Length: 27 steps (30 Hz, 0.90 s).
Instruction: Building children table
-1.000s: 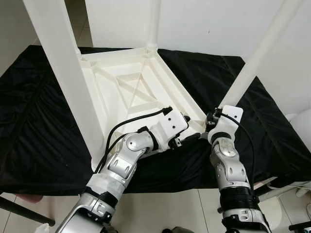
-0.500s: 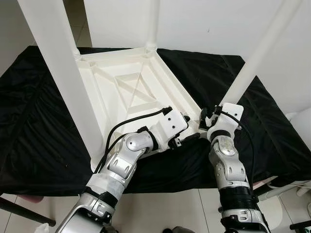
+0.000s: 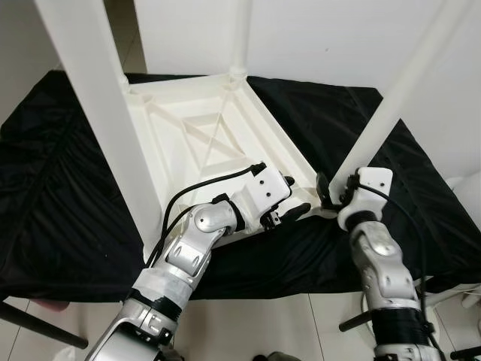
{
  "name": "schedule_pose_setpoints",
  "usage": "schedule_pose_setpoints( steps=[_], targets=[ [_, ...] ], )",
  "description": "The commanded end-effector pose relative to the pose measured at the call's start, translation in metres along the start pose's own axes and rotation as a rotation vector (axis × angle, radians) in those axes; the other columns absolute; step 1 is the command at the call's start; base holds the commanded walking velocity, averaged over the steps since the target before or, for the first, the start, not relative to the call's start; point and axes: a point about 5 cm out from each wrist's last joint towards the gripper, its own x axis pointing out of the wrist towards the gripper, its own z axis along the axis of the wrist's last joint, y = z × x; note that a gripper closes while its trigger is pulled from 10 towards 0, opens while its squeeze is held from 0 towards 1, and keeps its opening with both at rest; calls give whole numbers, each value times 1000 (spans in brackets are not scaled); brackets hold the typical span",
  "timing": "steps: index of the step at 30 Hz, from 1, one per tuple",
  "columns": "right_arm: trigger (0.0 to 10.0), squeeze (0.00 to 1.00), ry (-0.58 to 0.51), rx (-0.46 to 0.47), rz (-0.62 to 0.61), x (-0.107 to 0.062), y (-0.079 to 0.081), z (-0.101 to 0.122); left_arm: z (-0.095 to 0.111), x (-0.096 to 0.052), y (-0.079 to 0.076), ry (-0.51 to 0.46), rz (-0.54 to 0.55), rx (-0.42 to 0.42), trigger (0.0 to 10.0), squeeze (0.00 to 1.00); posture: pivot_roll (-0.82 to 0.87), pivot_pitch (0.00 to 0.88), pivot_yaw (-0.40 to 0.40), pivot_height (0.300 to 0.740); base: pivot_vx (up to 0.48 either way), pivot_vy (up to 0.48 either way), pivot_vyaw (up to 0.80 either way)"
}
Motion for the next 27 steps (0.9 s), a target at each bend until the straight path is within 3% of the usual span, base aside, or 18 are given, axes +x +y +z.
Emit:
schedule_pose_setpoints(
  steps=[1,3,7,9,12,16,20,21,27],
  targets=[
    [10000,0,-9,13,30,0,3,0,0,2,0,-1,16,-10,10000,0,48,0,-53,740,0,0,0],
    [10000,0,38,-63,182,-6,-10,-7,1,3,1,-2,17,-8,10000,0,45,0,-49,740,0,0,0],
    [10000,0,56,-93,213,-4,-16,-9,1,3,1,-3,15,-6,10000,0,46,0,-49,740,0,0,0],
    [10000,0,71,-127,243,6,-24,-8,2,4,2,-4,14,-4,10000,0,47,0,-48,740,0,0,0],
    [10000,0,71,-127,243,6,-24,-8,2,4,2,-4,14,-4,10000,0,47,0,-48,740,0,0,0],
    [10000,0,85,-153,278,27,-22,-5,3,5,2,-7,14,-2,10000,0,50,0,-46,740,0,0,0],
    [10000,0,89,-159,288,32,-20,-5,3,5,2,-8,14,-2,10000,0,50,0,-46,740,0,0,0],
    [9176,0,101,-156,323,35,-17,-7,3,5,2,-8,14,-1,10000,0,54,0,-48,740,0,0,0],
    [9176,0,101,-156,323,35,-17,-7,3,5,2,-8,14,-1,10000,0,54,0,-48,740,0,0,0]
  ],
)
